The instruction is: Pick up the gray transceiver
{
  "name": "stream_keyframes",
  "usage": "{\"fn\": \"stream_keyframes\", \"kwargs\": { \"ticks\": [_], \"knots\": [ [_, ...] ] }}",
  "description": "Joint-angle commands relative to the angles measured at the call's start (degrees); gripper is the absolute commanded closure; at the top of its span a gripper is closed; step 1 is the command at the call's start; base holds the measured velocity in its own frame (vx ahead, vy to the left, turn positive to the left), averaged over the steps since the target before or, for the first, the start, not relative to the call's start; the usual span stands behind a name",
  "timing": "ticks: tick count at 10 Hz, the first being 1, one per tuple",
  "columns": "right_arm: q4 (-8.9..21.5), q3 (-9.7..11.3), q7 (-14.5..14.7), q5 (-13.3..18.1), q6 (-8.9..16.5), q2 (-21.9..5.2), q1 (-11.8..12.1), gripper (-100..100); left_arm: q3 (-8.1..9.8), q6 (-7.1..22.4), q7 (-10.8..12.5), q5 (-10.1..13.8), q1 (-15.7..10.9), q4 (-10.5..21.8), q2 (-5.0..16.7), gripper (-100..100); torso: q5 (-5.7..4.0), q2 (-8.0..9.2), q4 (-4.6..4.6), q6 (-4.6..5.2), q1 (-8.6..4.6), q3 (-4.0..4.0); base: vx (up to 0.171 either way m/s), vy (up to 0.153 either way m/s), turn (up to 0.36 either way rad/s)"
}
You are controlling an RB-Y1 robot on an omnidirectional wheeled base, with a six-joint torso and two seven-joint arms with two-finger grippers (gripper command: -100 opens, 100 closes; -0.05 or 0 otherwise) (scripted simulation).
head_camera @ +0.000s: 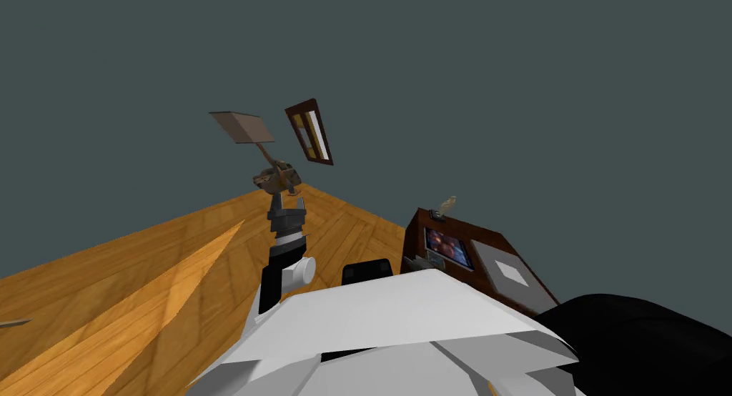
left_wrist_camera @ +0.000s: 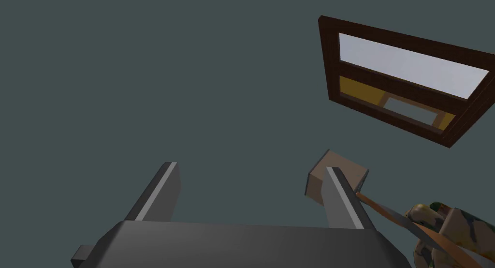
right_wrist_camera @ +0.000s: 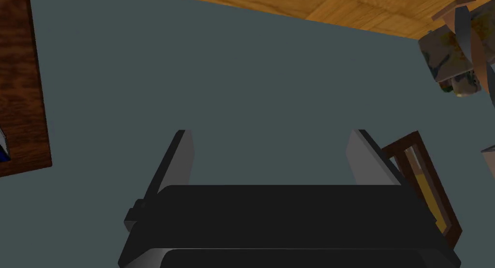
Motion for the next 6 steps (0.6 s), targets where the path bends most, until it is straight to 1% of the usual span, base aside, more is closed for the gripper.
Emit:
{"fn": "stream_keyframes", "kwargs": {
  "ticks": [1,2,4,5,6],
  "knots": [
    [2.9,2.1,1.7,1.4,1.9,-1.9,1.0,-100,0.00,0.0,0.0,0.0,0.0,0.0,0.0,0,0.00,0.00,0.00,0.00,0.00,0.00,-0.005,-0.071,0.368],
    [3.4,2.1,1.7,1.4,1.9,-1.9,1.0,-100,0.00,0.0,0.0,0.0,0.0,0.0,0.0,0,-0.02,-0.01,0.00,0.01,-0.07,-0.01,-0.002,-0.057,0.293],
    [7.1,5.0,3.9,3.1,4.5,-4.0,2.4,-100,0.00,0.0,0.0,0.0,0.0,0.0,0.0,0,-0.01,-0.03,0.00,0.00,-0.03,-0.02,-0.003,-0.062,0.425],
    [7.1,5.0,3.9,3.1,4.5,-4.0,2.4,-100,0.01,0.0,0.0,0.0,0.0,0.0,0.0,0,-0.03,-0.02,-0.01,0.03,-0.07,-0.01,-0.003,-0.065,0.194],
    [8.8,6.3,4.9,3.9,5.7,-4.9,3.0,-100,0.01,0.0,0.0,0.0,0.0,0.0,0.0,0,-0.01,-0.04,-0.01,0.06,-0.05,-0.02,-0.009,-0.064,0.390]
  ]
}}
